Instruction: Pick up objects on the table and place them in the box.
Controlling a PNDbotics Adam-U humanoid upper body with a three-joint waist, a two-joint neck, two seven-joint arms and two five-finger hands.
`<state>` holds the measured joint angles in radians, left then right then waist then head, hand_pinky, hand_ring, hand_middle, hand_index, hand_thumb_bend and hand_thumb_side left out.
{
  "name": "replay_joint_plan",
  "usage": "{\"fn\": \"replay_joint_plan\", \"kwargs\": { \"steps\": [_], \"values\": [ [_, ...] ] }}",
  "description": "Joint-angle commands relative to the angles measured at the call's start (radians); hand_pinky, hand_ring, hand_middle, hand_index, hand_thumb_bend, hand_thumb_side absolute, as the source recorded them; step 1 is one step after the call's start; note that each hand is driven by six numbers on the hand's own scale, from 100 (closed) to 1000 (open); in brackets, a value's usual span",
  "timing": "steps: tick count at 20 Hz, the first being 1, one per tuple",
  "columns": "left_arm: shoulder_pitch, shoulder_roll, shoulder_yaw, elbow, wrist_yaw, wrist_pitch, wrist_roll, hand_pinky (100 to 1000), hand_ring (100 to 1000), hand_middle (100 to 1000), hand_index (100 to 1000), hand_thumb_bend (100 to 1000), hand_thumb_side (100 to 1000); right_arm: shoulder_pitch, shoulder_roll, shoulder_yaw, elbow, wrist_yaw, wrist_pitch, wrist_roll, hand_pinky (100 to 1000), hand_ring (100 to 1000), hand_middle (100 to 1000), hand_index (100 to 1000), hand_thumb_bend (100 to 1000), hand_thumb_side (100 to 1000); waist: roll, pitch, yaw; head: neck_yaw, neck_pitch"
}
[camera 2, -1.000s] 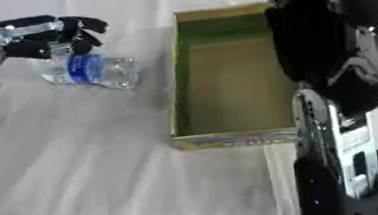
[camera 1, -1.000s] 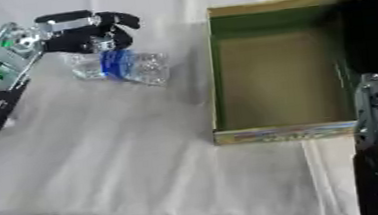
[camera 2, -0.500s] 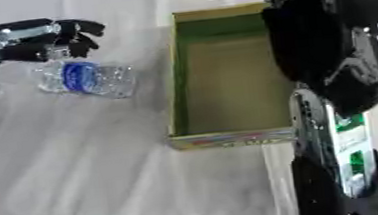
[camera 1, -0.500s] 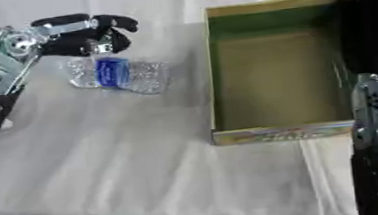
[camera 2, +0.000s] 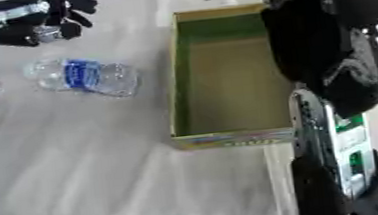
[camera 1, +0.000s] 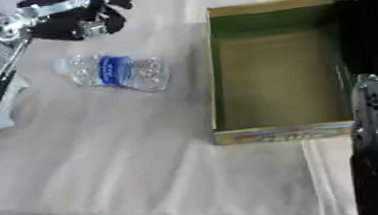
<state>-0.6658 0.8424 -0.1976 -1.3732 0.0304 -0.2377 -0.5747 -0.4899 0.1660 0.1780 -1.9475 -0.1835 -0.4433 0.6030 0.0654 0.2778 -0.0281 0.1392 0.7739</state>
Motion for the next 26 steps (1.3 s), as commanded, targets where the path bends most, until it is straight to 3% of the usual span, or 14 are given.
{"fn": "replay_joint_plan", "kwargs": {
  "steps": [1,8,26],
  "values": [
    [0.024,0.074,0.035,-0.108,0.01,0.0,0.017,758,874,1000,945,258,774,-0.005,-0.004,0.0,-0.019,0.0,0.004,0.002,624,756,858,884,100,1000,0.004,-0.02,0.005,-0.016,-0.004],
    [0.068,0.093,0.038,-0.189,0.019,0.034,0.009,757,873,1000,944,256,790,0.0,-0.001,0.001,-0.023,-0.001,0.007,0.002,624,756,858,883,100,1000,0.002,-0.024,0.016,-0.016,-0.004],
    [0.072,0.039,0.007,-0.126,0.016,0.033,-0.003,748,869,1000,937,260,810,-0.006,0.003,0.001,-0.025,-0.002,0.006,0.004,624,755,858,881,100,1000,-0.002,-0.018,0.007,-0.02,-0.004]
  ]
}}
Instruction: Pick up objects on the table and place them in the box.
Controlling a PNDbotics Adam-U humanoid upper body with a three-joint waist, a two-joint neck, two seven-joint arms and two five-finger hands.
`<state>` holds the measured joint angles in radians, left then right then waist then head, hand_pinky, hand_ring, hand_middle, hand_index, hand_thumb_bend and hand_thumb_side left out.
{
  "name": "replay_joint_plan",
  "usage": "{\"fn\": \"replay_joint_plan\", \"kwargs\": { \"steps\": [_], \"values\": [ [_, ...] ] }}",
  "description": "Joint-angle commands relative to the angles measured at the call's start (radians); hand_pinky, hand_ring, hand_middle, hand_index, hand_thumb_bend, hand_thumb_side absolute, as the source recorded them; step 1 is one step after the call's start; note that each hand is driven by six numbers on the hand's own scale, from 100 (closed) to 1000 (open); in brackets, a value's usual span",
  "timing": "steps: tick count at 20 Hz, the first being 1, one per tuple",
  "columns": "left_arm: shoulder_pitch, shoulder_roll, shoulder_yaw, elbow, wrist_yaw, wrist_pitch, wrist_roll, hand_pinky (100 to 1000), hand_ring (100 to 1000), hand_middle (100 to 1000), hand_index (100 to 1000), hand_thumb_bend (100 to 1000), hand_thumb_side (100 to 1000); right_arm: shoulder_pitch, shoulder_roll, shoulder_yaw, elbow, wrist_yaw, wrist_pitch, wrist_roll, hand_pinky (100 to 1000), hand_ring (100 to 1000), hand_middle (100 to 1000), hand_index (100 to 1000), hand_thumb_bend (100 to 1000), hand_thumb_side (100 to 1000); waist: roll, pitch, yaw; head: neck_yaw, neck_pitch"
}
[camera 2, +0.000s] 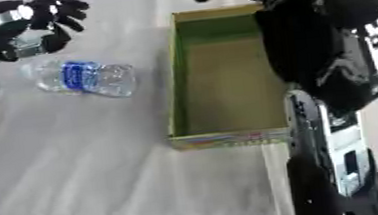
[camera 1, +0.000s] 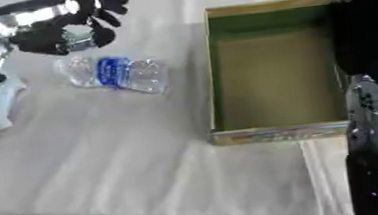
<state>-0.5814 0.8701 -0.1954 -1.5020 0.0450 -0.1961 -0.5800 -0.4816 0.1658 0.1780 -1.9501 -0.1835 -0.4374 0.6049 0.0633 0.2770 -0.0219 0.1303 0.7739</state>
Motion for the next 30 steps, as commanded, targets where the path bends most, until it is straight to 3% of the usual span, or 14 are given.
{"fn": "replay_joint_plan", "kwargs": {
  "steps": [1,9,11,12,14,21,30],
  "values": [
    [-0.011,0.006,0.005,0.006,0.0,-0.011,0.004,748,869,1000,937,256,814,-0.015,0.003,0.001,-0.022,-0.002,0.0,0.002,624,755,858,881,100,1000,-0.001,-0.016,0.0,-0.012,-0.004],
    [0.001,-0.02,0.002,0.017,0.003,-0.02,0.008,747,870,1000,935,249,830,-0.018,0.003,0.002,-0.022,-0.003,0.0,0.005,624,755,858,877,100,1000,-0.001,-0.012,-0.001,-0.014,-0.004],
    [0.005,-0.023,0.0,0.018,0.001,-0.021,0.004,760,877,1000,939,298,802,-0.019,0.003,0.002,-0.022,-0.003,0.0,0.005,624,755,858,876,100,1000,-0.001,-0.011,0.0,-0.014,-0.004],
    [0.008,-0.021,-0.002,0.018,-0.007,-0.022,-0.003,818,911,1000,970,384,778,-0.019,0.003,0.003,-0.022,-0.003,0.0,0.006,624,754,858,874,100,1000,-0.001,-0.011,-0.001,-0.014,-0.004],
    [0.011,-0.017,-0.006,0.015,-0.044,-0.025,-0.033,889,951,1000,1000,437,781,-0.019,0.003,0.003,-0.022,-0.003,0.0,0.007,624,754,858,872,100,1000,0.0,-0.01,-0.001,-0.014,-0.004],
    [0.014,-0.013,-0.013,0.013,-0.153,-0.024,-0.125,908,962,1000,1000,493,784,-0.017,0.002,0.003,-0.022,-0.004,0.001,0.008,624,754,858,865,100,1000,0.0,-0.009,0.0,-0.014,-0.004],
    [0.014,-0.011,-0.011,0.029,-0.213,-0.022,-0.158,916,965,1000,1000,526,790,-0.014,-0.002,0.001,-0.025,-0.004,0.004,0.008,624,754,858,862,100,1000,0.004,-0.008,0.0,-0.017,-0.004]
  ]
}}
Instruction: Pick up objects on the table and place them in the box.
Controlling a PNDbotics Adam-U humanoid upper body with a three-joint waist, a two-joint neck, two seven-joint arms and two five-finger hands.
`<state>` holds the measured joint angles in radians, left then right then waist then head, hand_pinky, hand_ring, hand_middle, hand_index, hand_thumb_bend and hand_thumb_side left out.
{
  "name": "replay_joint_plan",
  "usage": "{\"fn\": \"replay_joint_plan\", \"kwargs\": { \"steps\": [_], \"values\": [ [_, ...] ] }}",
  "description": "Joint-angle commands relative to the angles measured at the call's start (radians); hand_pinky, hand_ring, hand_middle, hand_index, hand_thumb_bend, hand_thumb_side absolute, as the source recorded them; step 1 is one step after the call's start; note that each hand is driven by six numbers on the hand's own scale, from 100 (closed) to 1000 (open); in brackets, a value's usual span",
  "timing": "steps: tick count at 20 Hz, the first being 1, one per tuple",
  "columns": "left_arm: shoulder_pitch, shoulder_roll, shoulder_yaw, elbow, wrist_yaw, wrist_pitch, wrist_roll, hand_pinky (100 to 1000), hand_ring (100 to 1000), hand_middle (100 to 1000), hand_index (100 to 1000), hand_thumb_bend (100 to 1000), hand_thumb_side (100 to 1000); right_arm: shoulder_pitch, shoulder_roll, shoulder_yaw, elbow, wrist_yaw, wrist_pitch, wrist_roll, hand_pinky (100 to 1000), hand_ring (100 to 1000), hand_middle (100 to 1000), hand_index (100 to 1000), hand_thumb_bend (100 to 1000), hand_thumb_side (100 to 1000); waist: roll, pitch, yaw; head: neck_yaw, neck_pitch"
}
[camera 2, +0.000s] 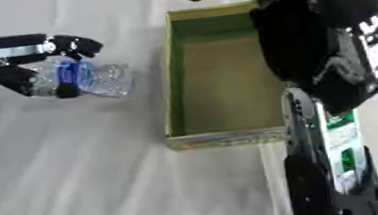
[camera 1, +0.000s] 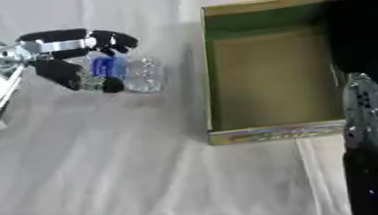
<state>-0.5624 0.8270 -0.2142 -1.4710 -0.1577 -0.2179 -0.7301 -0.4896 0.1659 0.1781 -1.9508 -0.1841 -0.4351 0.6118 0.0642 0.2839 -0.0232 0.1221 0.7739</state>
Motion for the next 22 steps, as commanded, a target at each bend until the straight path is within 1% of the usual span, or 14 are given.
{"fn": "replay_joint_plan", "kwargs": {
  "steps": [1,6,18,19,20,21,22],
  "values": [
    [-0.005,0.031,0.007,0.001,-0.012,0.001,-0.011,915,965,1000,1000,526,791,-0.006,-0.003,0.001,-0.025,-0.004,0.002,0.001,624,754,858,862,100,1000,0.003,-0.015,0.001,-0.009,-0.004],
    [-0.003,0.03,0.006,0.008,-0.015,0.006,-0.022,911,962,1000,1000,512,818,-0.007,-0.006,0.001,-0.026,-0.005,0.004,0.003,624,754,858,853,100,1000,0.004,-0.013,0.002,-0.01,-0.004],
    [-0.003,0.037,0.0,0.016,-0.032,0.018,-0.053,909,959,1000,1000,526,836,-0.012,-0.008,0.0,-0.024,-0.009,0.006,0.006,624,754,857,840,100,1000,0.004,-0.01,0.001,-0.012,-0.004],
    [-0.004,0.042,-0.003,0.018,-0.04,0.019,-0.059,924,967,1000,1000,562,821,-0.013,-0.008,0.0,-0.023,-0.009,0.006,0.007,623,754,856,839,100,1000,0.004,-0.01,0.001,-0.012,-0.004],
    [-0.005,0.045,-0.005,0.019,-0.051,0.021,-0.067,927,969,1000,1000,567,818,-0.014,-0.008,0.001,-0.022,-0.009,0.006,0.007,623,754,856,839,100,1000,0.005,-0.01,0.001,-0.012,-0.004],
    [-0.007,0.053,-0.008,0.021,-0.079,0.024,-0.08,953,982,1000,1000,632,791,-0.014,-0.008,0.001,-0.021,-0.009,0.006,0.007,623,754,856,838,100,1000,0.005,-0.01,0.001,-0.012,-0.004],
    [-0.01,0.056,-0.009,0.021,-0.115,0.026,-0.093,958,984,1000,1000,666,777,-0.015,-0.008,0.002,-0.021,-0.01,0.005,0.008,623,754,856,838,100,1000,0.006,-0.01,0.001,-0.012,-0.004]
  ]
}}
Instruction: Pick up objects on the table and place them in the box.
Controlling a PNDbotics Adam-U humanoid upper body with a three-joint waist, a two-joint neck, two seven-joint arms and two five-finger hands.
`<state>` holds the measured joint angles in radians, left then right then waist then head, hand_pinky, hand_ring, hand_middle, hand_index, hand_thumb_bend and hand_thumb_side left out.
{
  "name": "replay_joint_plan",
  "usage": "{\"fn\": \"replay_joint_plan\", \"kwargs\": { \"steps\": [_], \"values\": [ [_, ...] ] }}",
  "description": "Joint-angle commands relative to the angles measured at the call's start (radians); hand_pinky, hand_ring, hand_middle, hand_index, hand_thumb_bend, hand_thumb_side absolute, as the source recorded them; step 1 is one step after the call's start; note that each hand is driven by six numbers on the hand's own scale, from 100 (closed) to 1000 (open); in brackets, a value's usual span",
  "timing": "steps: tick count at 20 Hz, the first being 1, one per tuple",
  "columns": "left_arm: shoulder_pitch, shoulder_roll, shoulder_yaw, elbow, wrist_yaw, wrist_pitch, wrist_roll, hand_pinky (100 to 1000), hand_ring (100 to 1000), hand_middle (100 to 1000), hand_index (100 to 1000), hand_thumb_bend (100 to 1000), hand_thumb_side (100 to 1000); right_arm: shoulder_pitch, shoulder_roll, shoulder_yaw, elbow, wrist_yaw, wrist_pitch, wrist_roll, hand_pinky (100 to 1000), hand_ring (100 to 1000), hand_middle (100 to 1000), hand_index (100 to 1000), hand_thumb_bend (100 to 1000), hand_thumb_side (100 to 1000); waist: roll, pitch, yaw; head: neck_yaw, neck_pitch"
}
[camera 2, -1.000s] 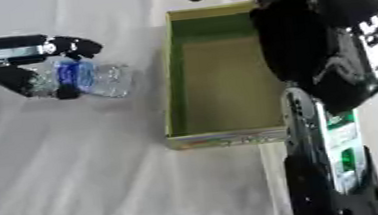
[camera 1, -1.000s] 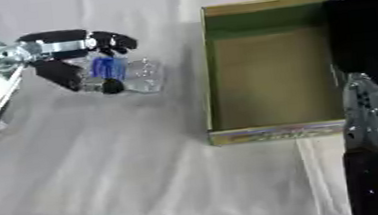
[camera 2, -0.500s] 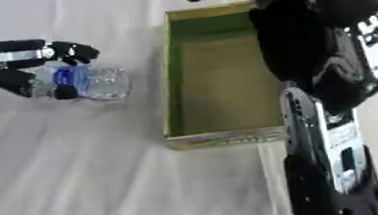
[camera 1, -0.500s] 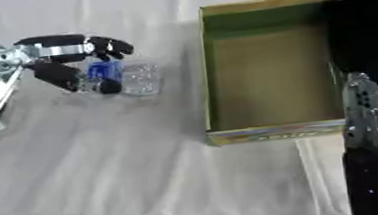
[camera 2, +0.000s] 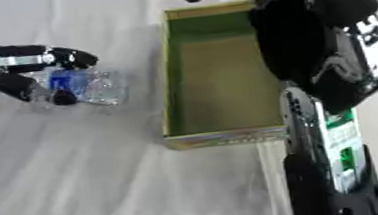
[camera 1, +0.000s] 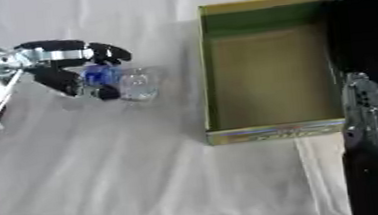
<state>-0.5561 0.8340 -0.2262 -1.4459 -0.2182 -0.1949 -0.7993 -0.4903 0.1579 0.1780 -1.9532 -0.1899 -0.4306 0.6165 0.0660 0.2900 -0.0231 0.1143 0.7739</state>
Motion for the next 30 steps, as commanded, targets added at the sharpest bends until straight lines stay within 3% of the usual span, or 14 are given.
{"fn": "replay_joint_plan", "kwargs": {
  "steps": [1,6,14,15,16,17,18,19,20,21,23,24,26,30],
  "values": [
    [-0.02,0.053,0.003,-0.005,-0.106,0.005,-0.038,964,982,1000,1000,727,763,-0.014,-0.001,0.002,-0.018,-0.004,0.001,0.003,623,754,856,838,100,1000,0.005,-0.016,0.001,-0.004,-0.004],
    [-0.023,0.043,0.009,-0.005,-0.3,0.001,-0.075,939,960,1000,1000,786,773,-0.015,-0.003,0.002,-0.017,-0.005,0.001,0.004,623,754,857,836,100,1000,0.006,-0.014,0.002,-0.008,-0.004],
    [-0.018,0.029,0.013,0.007,-0.352,-0.001,-0.054,871,908,1000,1000,768,801,-0.015,-0.007,0.002,-0.019,-0.007,0.004,0.006,623,753,857,835,100,1000,0.009,-0.01,0.006,-0.013,-0.004],
    [-0.018,0.026,0.014,0.006,-0.356,-0.001,-0.044,767,834,1000,1000,769,754,-0.015,-0.007,0.002,-0.019,-0.007,0.004,0.006,623,753,857,834,100,1000,0.009,-0.01,0.007,-0.013,-0.004],
    [-0.019,0.023,0.017,0.003,-0.363,0.0,-0.027,781,843,1000,1000,771,765,-0.015,-0.007,0.002,-0.019,-0.007,0.004,0.006,623,753,857,834,100,1000,0.009,-0.009,0.008,-0.014,-0.004],
    [-0.019,0.017,0.02,0.0,-0.366,0.0,-0.006,663,774,1000,995,718,680,-0.014,-0.007,0.002,-0.019,-0.007,0.005,0.006,623,753,857,834,100,1000,0.009,-0.009,0.009,-0.014,-0.004],
    [-0.017,0.005,0.027,-0.002,-0.357,0.001,0.029,654,770,1000,991,706,668,-0.014,-0.008,0.002,-0.02,-0.007,0.005,0.006,623,753,857,834,100,1000,0.008,-0.009,0.01,-0.015,-0.004],
    [-0.016,-0.01,0.035,-0.002,-0.342,0.002,0.069,571,723,1000,961,588,563,-0.014,-0.008,0.001,-0.02,-0.007,0.005,0.006,622,753,857,834,100,1000,0.008,-0.008,0.011,-0.016,-0.004],
    [-0.013,-0.028,0.044,0.003,-0.323,0.005,0.114,571,723,1000,961,588,563,-0.013,-0.008,0.0,-0.021,-0.007,0.006,0.006,622,753,857,834,100,1000,0.007,-0.008,0.012,-0.016,-0.004],
    [-0.011,-0.048,0.053,0.011,-0.304,0.008,0.161,501,652,1000,922,467,461,-0.014,-0.007,0.0,-0.021,-0.008,0.006,0.005,622,753,857,833,100,1000,0.005,-0.007,0.012,-0.017,-0.004],
    [-0.006,-0.093,0.071,0.033,-0.263,0.014,0.258,441,597,1000,884,338,343,-0.015,-0.006,-0.002,-0.022,-0.007,0.006,0.005,621,752,857,833,100,1000,0.002,-0.007,0.012,-0.018,-0.004],
    [-0.004,-0.116,0.078,0.043,-0.241,0.014,0.307,441,597,1000,884,338,343,-0.016,-0.005,-0.003,-0.023,-0.007,0.006,0.004,621,752,857,833,100,1000,0.0,-0.006,0.012,-0.018,-0.004],
    [-0.001,-0.158,0.087,0.056,-0.19,0.006,0.392,357,541,1000,828,118,187,-0.018,-0.004,-0.004,-0.023,-0.007,0.006,0.003,620,751,858,833,100,1000,-0.003,-0.004,0.01,-0.018,-0.004],
    [0.007,-0.229,0.096,0.063,-0.103,-0.001,0.51,327,525,1000,803,100,167,-0.022,-0.001,-0.007,-0.025,-0.007,0.006,0.002,619,750,858,832,100,1000,-0.011,0.002,0.009,-0.016,-0.004]
  ]
}}
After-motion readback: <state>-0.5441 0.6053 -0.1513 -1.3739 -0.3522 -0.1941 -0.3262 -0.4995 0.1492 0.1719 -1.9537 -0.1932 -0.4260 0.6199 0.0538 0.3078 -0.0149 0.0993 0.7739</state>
